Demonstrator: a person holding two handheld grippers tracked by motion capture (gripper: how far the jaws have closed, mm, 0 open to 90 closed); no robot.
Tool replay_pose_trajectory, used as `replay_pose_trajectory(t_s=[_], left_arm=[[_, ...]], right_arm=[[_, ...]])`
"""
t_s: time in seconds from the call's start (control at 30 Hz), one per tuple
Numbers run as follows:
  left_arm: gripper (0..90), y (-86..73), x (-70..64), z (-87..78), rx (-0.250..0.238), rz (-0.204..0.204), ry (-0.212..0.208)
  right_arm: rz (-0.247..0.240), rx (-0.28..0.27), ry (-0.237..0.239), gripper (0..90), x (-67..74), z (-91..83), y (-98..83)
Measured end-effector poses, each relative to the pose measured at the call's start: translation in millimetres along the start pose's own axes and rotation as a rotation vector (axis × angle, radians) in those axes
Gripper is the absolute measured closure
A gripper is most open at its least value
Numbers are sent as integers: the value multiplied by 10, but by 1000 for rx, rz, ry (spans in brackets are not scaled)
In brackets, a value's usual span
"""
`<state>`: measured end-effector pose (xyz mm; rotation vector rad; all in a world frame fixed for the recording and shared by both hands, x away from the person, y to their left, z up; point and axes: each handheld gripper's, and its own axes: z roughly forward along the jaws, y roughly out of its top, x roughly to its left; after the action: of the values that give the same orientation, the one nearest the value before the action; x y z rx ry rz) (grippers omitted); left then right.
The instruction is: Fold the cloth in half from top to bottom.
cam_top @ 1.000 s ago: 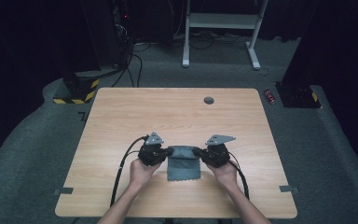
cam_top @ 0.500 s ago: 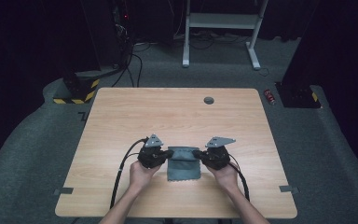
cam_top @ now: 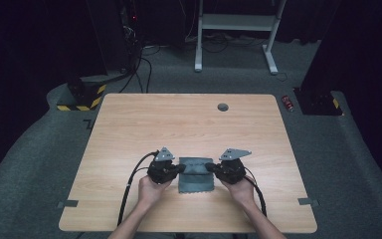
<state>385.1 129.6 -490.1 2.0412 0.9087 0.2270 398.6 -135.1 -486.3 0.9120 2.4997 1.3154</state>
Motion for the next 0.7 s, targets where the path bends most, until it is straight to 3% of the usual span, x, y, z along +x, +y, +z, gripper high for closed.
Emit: replay_pose_trajectory(t_s=[0.7], left_arm=[[887,-121,-83,16,16,33,14]], right_arm=[[3,15,10,879,66,9,-138]])
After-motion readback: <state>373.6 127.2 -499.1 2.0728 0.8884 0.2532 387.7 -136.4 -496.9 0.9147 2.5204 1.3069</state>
